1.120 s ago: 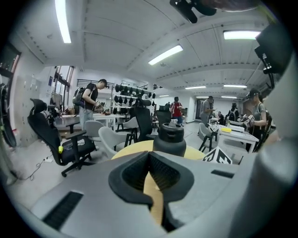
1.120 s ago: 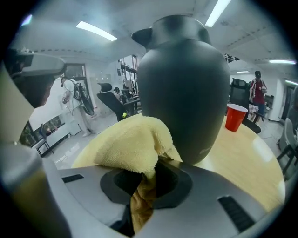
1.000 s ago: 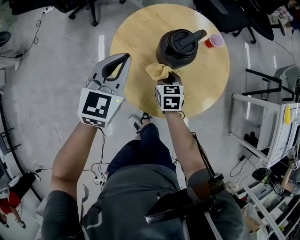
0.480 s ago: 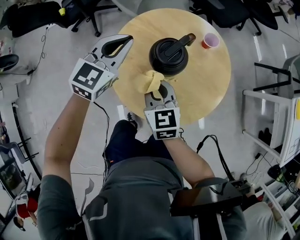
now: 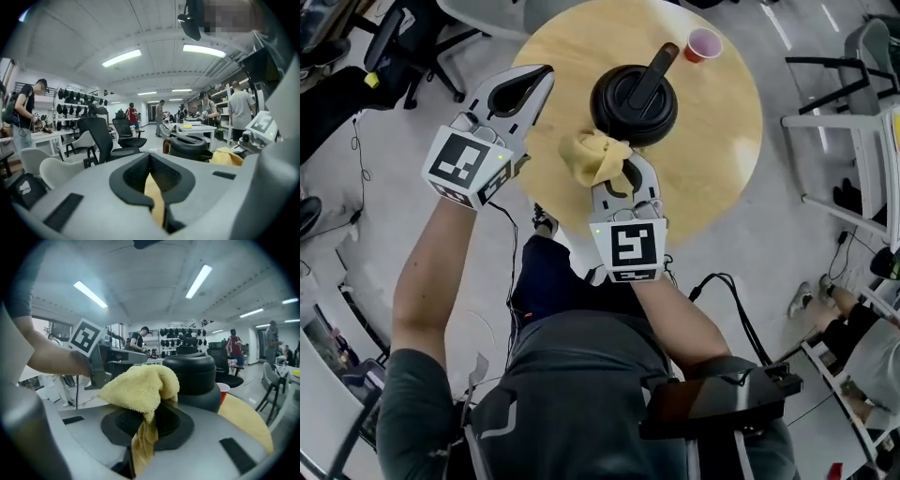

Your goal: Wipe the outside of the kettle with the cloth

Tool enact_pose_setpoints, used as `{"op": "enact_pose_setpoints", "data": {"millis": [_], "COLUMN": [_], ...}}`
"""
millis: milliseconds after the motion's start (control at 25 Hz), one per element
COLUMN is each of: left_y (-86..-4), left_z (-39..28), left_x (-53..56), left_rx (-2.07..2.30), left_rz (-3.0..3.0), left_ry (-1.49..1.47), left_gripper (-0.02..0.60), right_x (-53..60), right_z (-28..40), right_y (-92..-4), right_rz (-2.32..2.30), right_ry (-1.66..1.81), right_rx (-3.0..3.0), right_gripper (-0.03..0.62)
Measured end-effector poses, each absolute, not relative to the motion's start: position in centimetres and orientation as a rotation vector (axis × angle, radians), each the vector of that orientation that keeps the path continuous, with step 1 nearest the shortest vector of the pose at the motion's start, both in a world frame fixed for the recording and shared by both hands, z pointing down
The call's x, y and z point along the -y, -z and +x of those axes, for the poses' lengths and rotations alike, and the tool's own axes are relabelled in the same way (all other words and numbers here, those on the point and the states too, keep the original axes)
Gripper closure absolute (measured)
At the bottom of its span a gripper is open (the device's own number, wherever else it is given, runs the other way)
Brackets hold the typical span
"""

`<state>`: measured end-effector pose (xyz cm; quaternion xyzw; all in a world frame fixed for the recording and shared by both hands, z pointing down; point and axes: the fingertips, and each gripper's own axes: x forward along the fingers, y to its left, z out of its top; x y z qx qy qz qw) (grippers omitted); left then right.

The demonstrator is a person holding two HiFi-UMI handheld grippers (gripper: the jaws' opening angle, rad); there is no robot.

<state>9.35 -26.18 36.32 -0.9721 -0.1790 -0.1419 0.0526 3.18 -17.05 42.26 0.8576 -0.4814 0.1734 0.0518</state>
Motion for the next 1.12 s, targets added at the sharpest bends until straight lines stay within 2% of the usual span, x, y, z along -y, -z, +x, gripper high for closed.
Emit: {"op": "enact_pose_setpoints", "data": {"millis": [240,640,1040,1120], "left_y": [-36.4,-35.6,-38.8,-39.5], "left_z": [10.6,14.2,19.0,19.7], "left_x": [24.6,21.0,18.6,17.8], "left_rx": [0.892,1.292,1.612,1.679], "left_rz": [-2.813,-2.630,-2.359,-2.332], "left_ry": [0.358,0.287,0.196,0.192], "left_gripper": [0.572,0.572,0.567,0.516], "right_x": [16.4,16.2,16.9,17.7], "right_z": [3.1,3.5,3.1,2.8], "right_y": [-48.8,-55.9,-54.5,-53.0], "right_rz": [2.679,2.723,2.774,2.810], "right_ry": [-0.771,-0.909,-0.895,-0.845], "right_rx": [1.226,1.014,0.950,0.951], "right_gripper": [0.523,0.523,0.523,0.523]}}
